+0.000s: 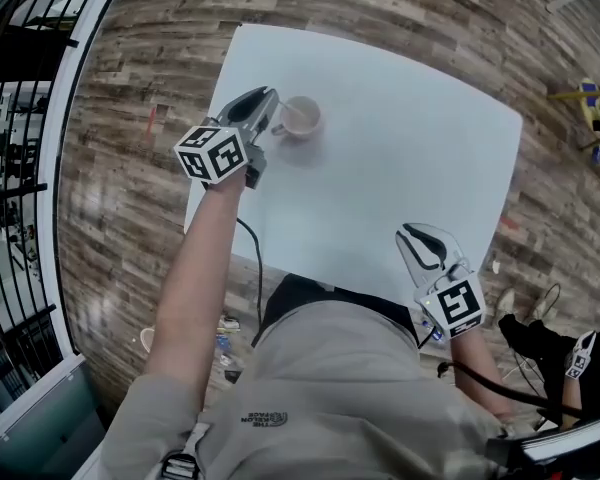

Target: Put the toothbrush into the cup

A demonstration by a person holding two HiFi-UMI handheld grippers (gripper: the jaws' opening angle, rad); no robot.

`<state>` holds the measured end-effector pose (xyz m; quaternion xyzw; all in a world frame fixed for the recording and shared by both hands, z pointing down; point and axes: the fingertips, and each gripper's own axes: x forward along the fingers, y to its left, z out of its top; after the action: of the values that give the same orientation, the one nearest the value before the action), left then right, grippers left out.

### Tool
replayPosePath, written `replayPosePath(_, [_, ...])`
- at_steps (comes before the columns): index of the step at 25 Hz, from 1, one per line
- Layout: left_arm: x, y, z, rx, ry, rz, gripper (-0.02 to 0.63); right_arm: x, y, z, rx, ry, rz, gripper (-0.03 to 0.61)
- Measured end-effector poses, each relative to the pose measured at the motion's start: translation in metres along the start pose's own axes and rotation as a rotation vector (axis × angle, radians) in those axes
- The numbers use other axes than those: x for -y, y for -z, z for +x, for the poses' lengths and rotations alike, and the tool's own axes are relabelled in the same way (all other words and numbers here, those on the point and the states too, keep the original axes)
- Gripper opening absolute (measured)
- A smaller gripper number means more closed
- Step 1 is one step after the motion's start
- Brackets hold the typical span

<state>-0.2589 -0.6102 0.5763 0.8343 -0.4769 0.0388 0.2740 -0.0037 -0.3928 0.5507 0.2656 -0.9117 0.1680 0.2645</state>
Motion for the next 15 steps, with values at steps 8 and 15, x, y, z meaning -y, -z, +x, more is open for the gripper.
replayPosePath(8, [0.0, 0.003, -0.001, -0.021, -0.042, 0.052, 0.106, 0.007, 0.001, 0.002, 0.007, -0.002, -0.016, 0.043])
replayPosePath(15, [-0.005, -0.008, -0.017, -0.001, -0.125, 0.125, 0.167, -0.002, -0.001, 0.008, 0.01, -0.022, -0.023, 0.041])
